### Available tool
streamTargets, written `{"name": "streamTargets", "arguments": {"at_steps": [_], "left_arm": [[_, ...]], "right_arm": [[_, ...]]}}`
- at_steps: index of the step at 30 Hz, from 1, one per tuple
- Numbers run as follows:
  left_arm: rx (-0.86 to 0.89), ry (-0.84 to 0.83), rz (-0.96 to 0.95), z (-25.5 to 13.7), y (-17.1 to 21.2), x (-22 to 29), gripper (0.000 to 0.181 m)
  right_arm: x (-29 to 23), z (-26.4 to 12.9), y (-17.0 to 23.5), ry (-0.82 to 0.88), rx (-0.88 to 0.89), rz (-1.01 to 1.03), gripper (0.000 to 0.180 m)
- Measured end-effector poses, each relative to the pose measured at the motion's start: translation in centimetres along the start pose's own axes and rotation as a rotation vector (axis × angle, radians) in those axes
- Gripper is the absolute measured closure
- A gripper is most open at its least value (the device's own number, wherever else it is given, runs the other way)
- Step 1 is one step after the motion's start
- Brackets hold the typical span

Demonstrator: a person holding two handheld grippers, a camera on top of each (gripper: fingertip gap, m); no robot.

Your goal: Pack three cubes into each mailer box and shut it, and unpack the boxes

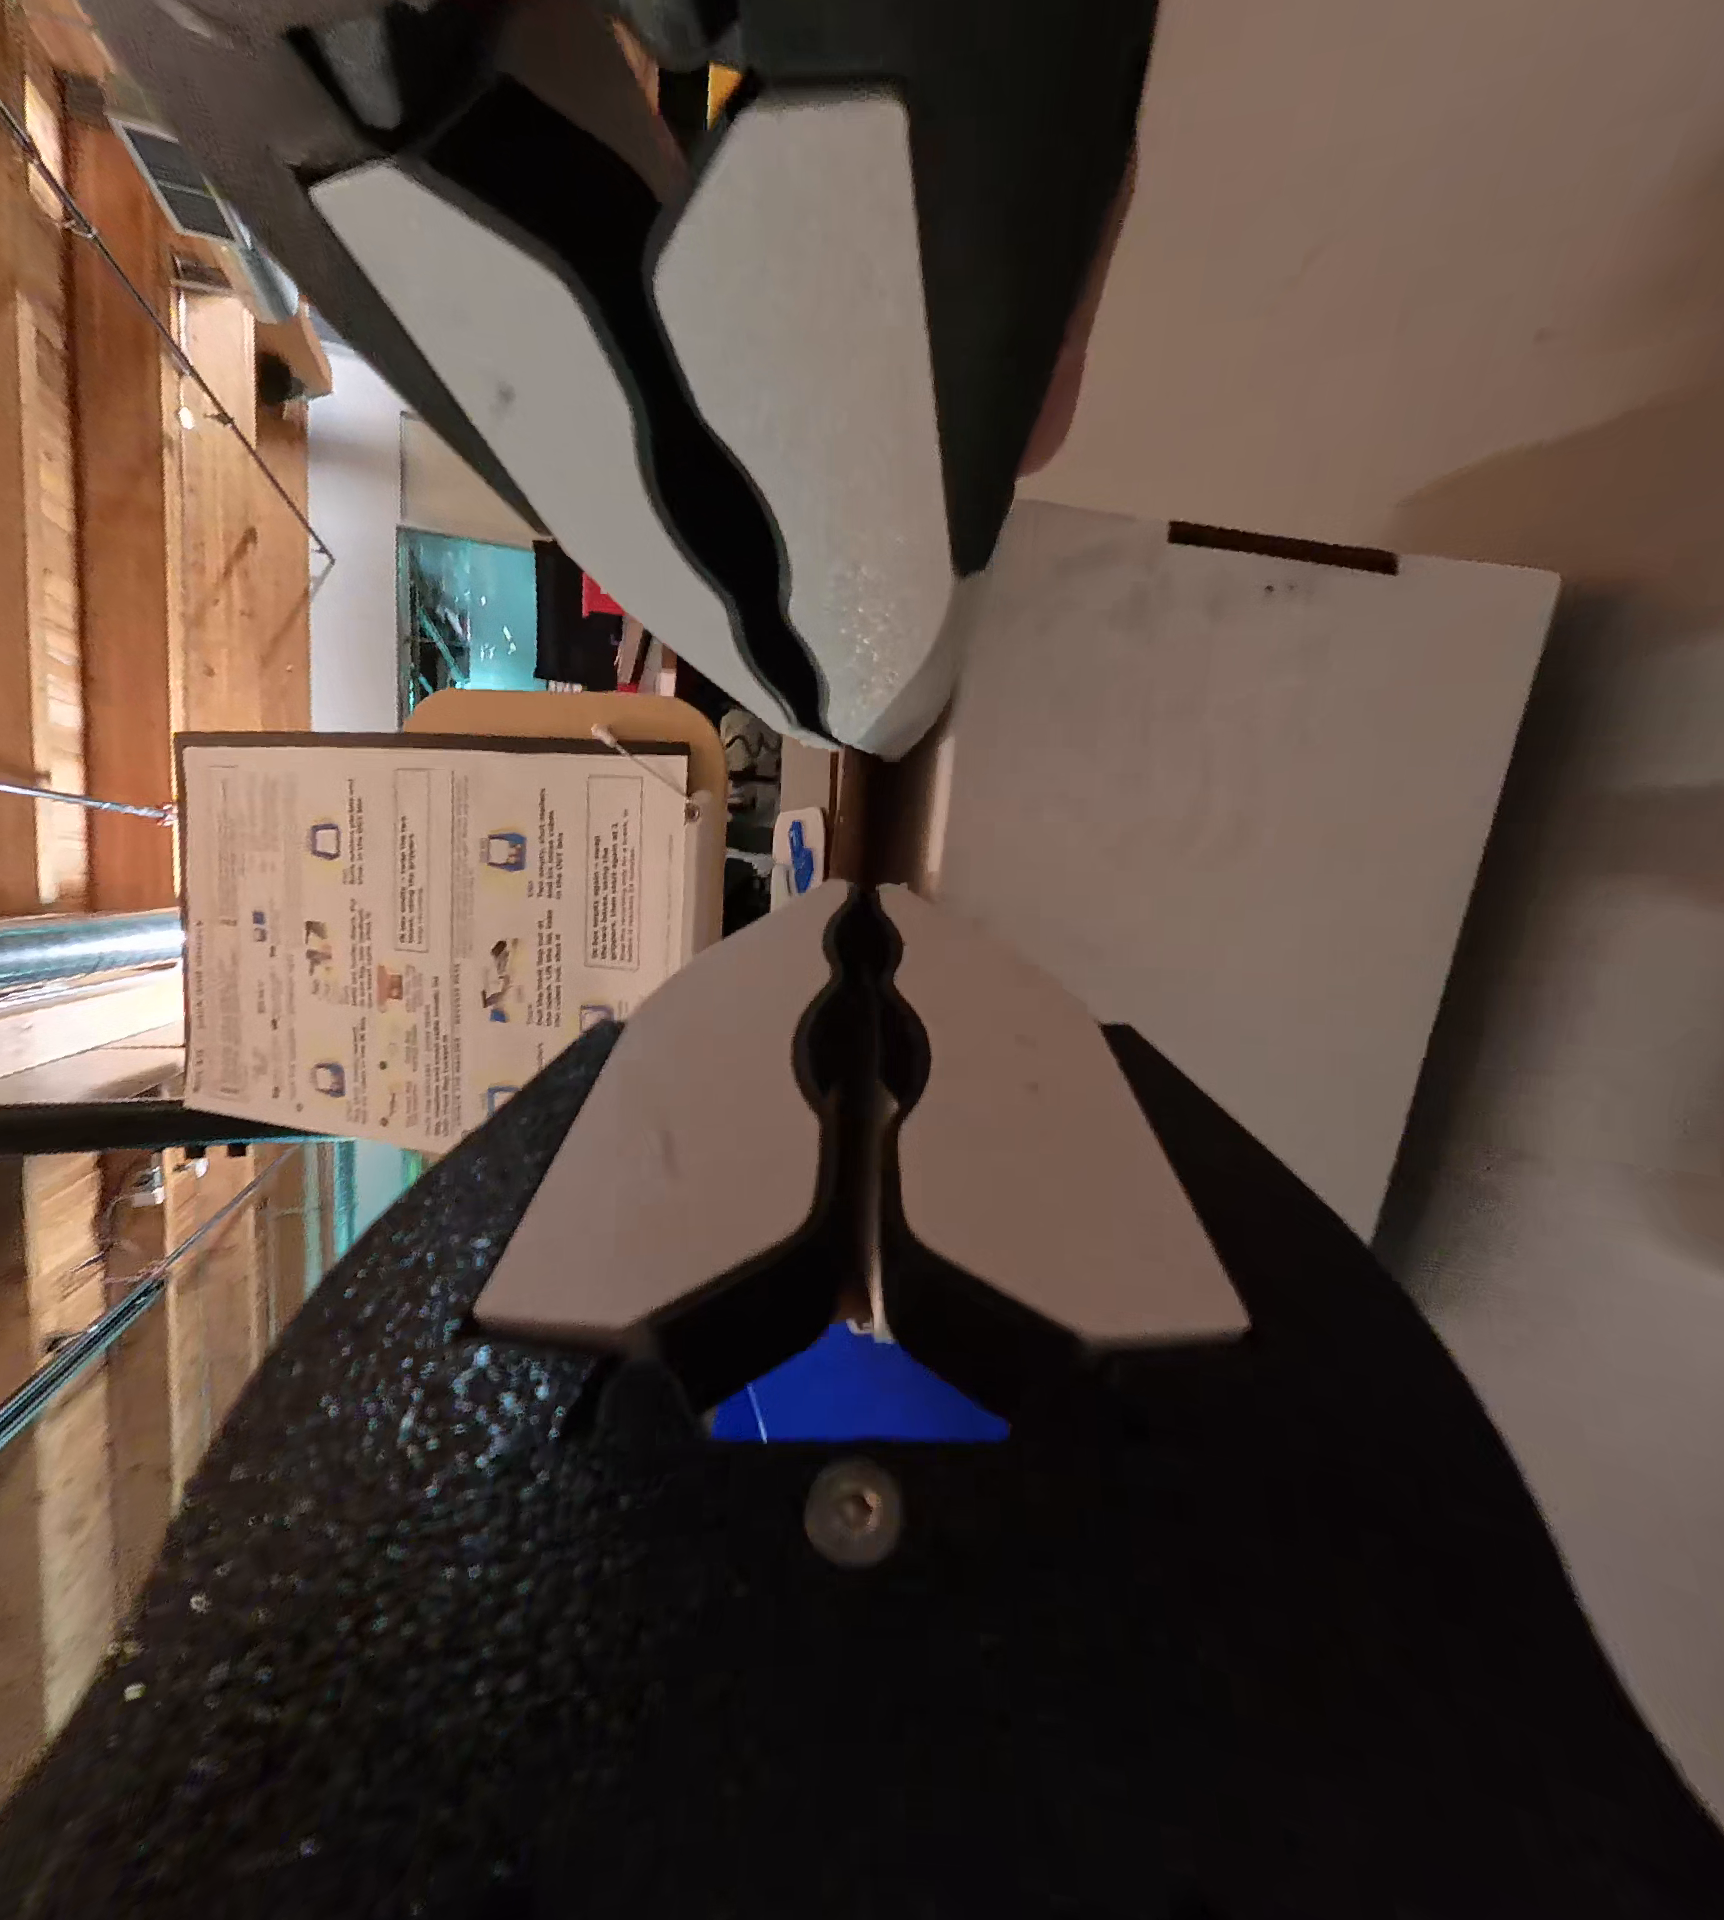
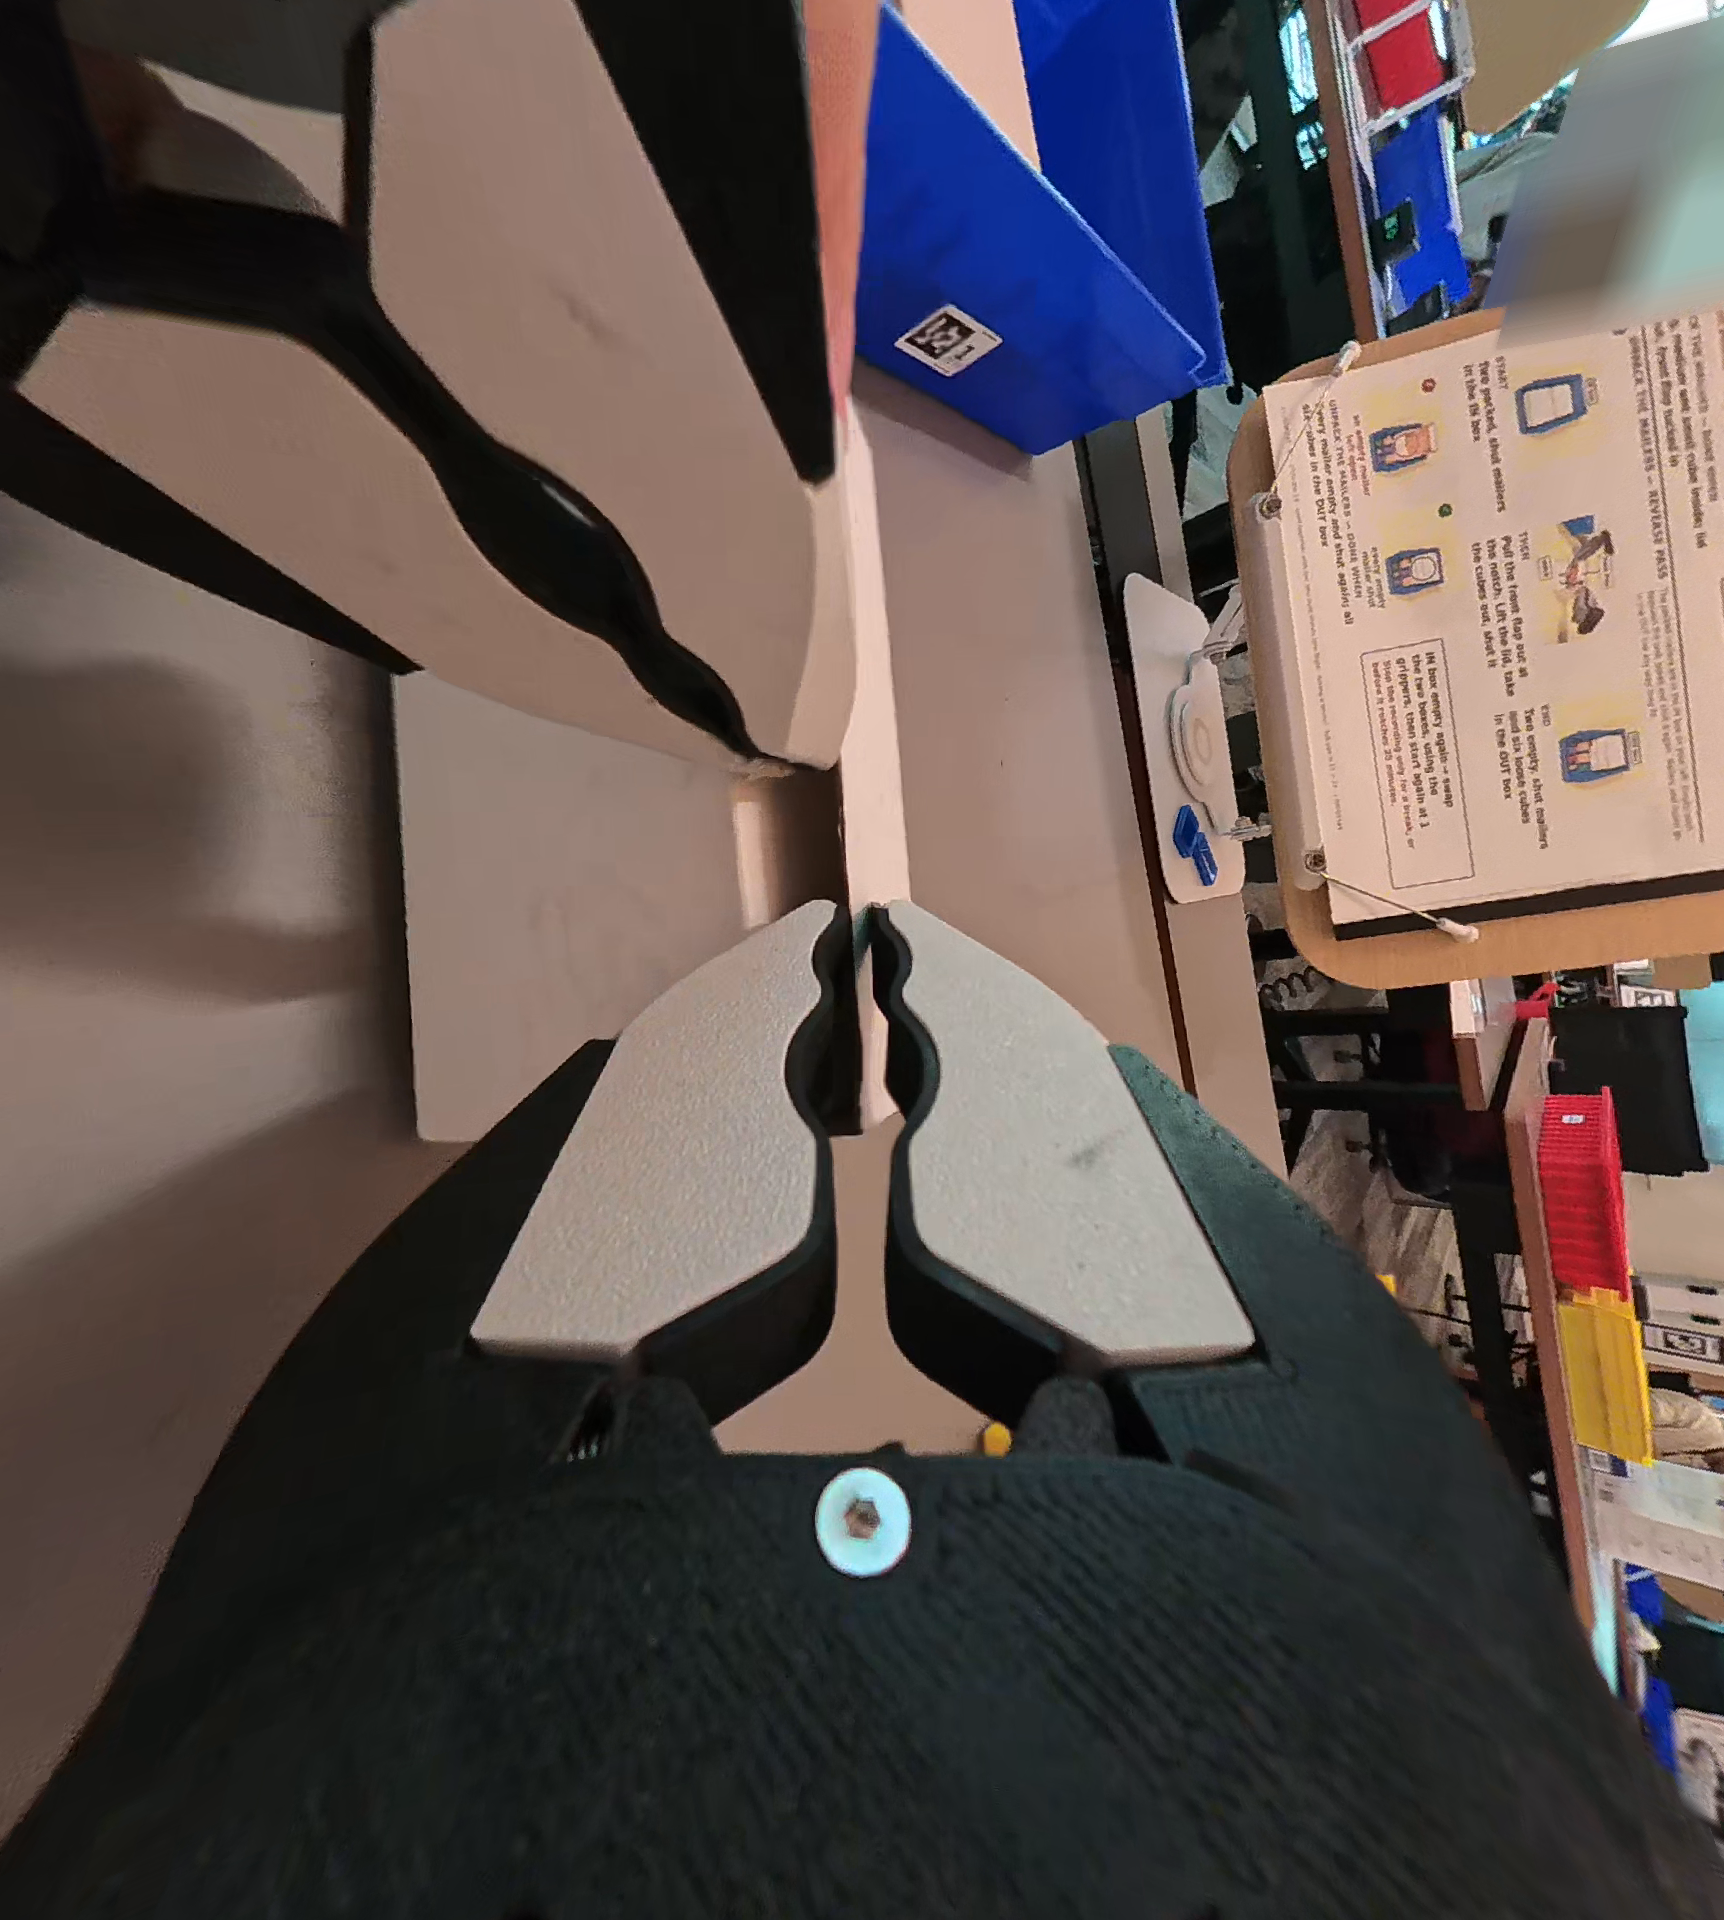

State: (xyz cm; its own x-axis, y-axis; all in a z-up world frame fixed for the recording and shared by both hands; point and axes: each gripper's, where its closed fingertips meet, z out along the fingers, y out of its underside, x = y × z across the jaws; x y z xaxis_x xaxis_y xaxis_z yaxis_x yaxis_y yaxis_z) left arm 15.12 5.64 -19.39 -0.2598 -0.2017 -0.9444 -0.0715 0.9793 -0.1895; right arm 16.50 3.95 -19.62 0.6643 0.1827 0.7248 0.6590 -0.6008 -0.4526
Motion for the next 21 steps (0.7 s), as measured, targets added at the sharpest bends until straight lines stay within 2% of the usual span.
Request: {"name": "streamTargets", "arguments": {"at_steps": [1, 4, 10, 11, 15, 21], "left_arm": [[-0.018, 0.002, 0.002, 0.0, 0.1, 0.0, 0.181], [-0.038, 0.118, -0.022, -0.2, -0.1, 1.2, 0.181], [-0.065, 0.157, 0.003, -0.2, -0.2, 1.3, 0.181], [-0.062, 0.157, -0.003, -0.1, -0.3, 1.3, 0.181], [-0.047, 0.124, -0.012, 0.2, -0.4, 1.2, 0.181], [-0.037, 0.121, -0.032, 0.3, -0.5, 1.3, 0.181]], "right_arm": [[-0.1, -0.1, 0.0, -0.013, -0.003, -0.009, 0.176], [-0.4, -0.2, 0.0, -0.07, -0.007, 0.008, 0.175], [0.3, -0.4, -0.3, -0.106, 0.005, 0.069, 0.176], [1.3, -0.5, -0.5, -0.064, 0.021, 0.088, 0.178], [3.0, -0.4, 0.0, -0.103, 0.014, 0.108, 0.177], [4.0, 0.4, -0.1, -0.255, 0.045, 0.208, 0.176]]}}
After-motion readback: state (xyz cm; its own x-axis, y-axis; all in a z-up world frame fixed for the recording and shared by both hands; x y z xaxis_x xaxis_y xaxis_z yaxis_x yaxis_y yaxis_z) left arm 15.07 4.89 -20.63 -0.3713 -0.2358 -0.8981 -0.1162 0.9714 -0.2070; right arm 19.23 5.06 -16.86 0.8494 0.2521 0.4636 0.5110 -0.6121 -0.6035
